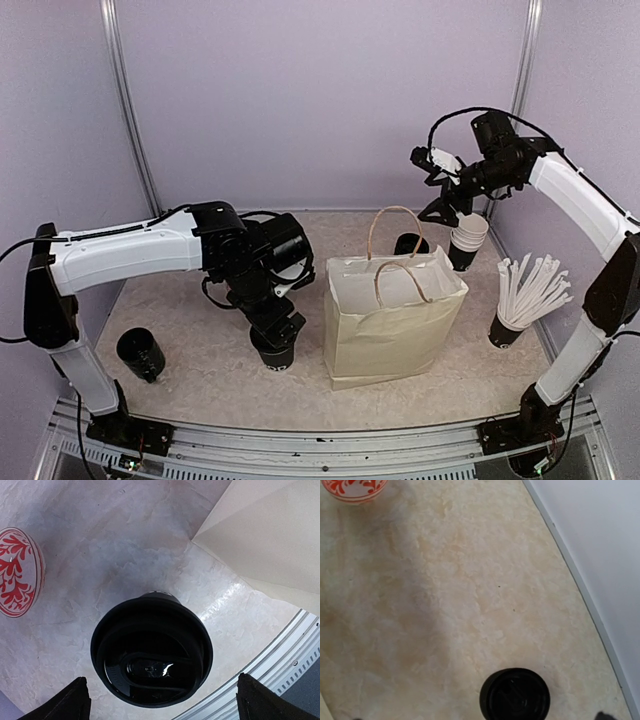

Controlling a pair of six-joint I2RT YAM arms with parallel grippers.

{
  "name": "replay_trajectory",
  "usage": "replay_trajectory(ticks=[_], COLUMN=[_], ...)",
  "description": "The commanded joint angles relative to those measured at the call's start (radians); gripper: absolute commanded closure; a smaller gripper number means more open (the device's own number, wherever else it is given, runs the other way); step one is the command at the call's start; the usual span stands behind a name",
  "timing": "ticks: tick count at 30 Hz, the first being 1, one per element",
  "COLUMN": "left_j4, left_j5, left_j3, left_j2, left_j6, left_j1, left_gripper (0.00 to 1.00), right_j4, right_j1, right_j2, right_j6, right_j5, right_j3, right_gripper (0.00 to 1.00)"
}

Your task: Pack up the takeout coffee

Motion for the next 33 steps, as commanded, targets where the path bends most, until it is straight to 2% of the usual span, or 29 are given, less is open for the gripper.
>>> replay_trajectory(ticks=[1, 4, 33], left_j4=[-0.048, -0.066, 0.001], left_j5=[-0.018, -0.004, 0.055], left_j3=[0.04, 0.039, 0.009], left_j2=[0.017, 0.03, 0.101], left_j6=[-0.015, -0.013, 0.042], left_j1=[0.002, 0.008, 0.062], left_gripper=[0.05, 0.1, 0.2], right_j4=[0.01, 0.011, 0.008], right_j1=[-0.01, -0.01, -0.01], right_j2=[-0.042, -0.046, -0.06], right_j6=[-0.005, -0.006, -0.008], right_j5=[-0.016, -0.016, -0.01], right_j3=[-0.02, -0.028, -0.063], right_gripper=[0.01, 0.01, 0.01])
